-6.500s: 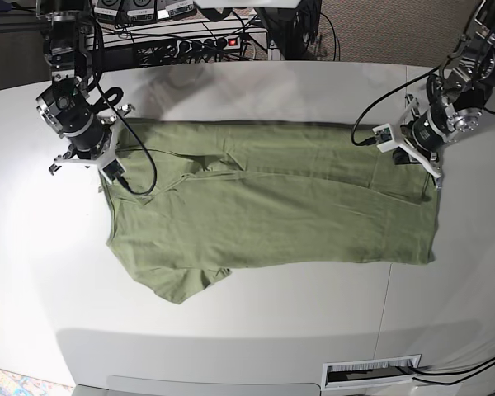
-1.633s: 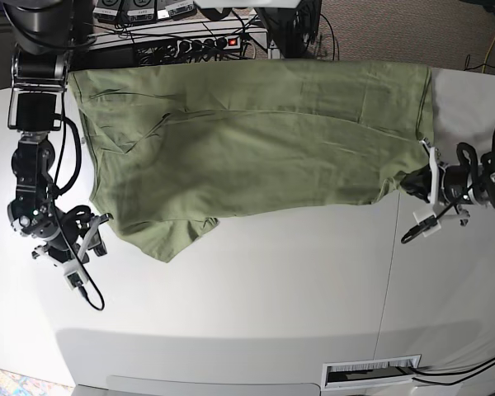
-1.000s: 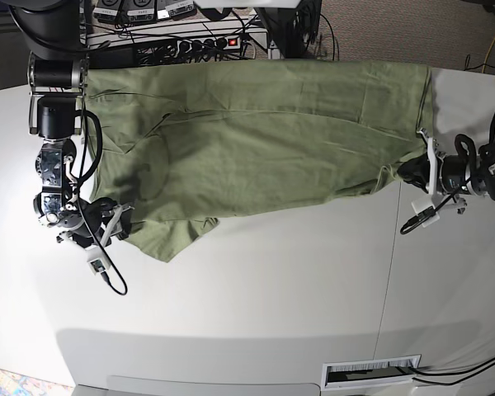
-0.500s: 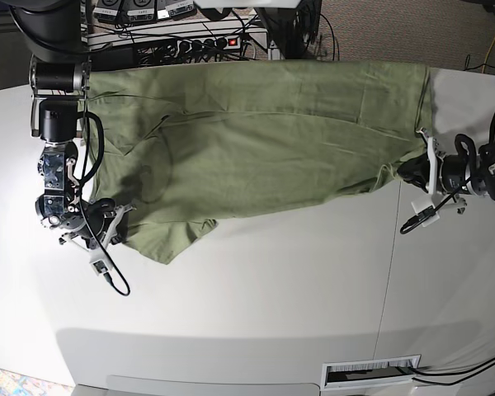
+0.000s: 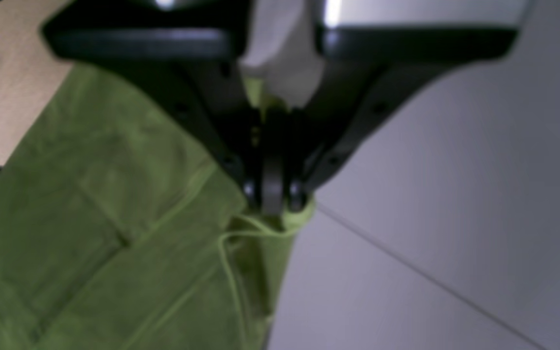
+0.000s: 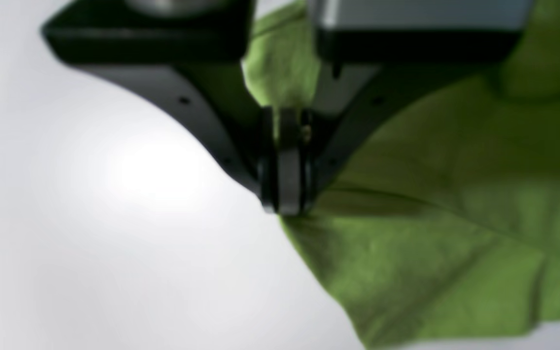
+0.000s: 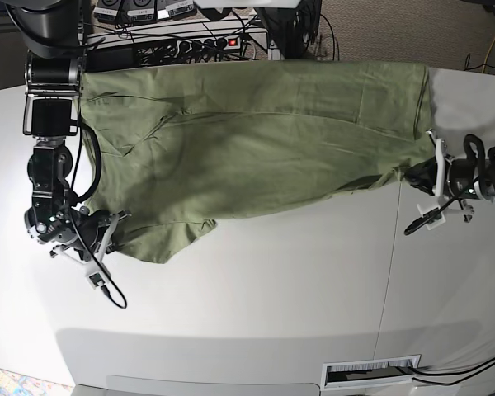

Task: Fold the T-shirt properly
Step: 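Lift and fold that edge over onto the first fold with both grippers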

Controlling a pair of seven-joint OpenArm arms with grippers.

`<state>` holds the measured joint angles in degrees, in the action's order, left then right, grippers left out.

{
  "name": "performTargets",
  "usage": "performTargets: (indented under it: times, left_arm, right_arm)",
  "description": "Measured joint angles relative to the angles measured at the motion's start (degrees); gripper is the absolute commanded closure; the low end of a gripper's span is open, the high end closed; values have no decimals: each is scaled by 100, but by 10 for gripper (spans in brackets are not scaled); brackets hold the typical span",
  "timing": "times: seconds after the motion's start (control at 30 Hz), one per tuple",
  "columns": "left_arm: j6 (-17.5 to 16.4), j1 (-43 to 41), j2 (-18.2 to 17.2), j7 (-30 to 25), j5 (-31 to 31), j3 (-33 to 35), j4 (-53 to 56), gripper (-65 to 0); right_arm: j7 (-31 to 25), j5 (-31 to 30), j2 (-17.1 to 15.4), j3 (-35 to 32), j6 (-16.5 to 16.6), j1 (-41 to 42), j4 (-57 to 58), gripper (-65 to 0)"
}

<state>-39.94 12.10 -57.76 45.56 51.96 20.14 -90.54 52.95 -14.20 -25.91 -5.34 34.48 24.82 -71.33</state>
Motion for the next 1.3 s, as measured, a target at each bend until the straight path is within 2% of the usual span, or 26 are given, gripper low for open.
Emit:
performTargets:
  times: [0.17,0.3,0.43,0.83,0.93,1.13,1.23,1.3]
  left_arm:
    - [-2,-2,-317,74,55,0,-188,0]
    - [-2,0,-511,426,717,0,-212,0]
    - [-4,-57,-557,686,1058,0,-214,0]
    - [0,-1283,-544,708,1045,0,-219,0]
    - [0,-1458,-529,713,1040,0,-219,0]
    - [0,-1591,-463,713,1023,0,-219,0]
    - [0,-1591,-411,691,1008,0,-219,0]
    - [0,-1591,-415,627,1010,0,-219,0]
  right_arm:
    - [501,-503,-461,-4,4,-354,-682,0]
    - [529,-844,-778,-4,9,-680,-920,0]
    - [555,-876,-935,-9,9,-988,-1130,0]
    - [774,-970,-977,-9,7,-1403,-1563,0]
    - [979,-1143,-977,-9,7,-1403,-1565,0]
    - [975,-1309,-977,-9,7,-1405,-1574,0]
    - [363,-1012,-979,0,9,-1384,-1698,0]
    - [179,-984,-981,55,24,-1261,-1718,0]
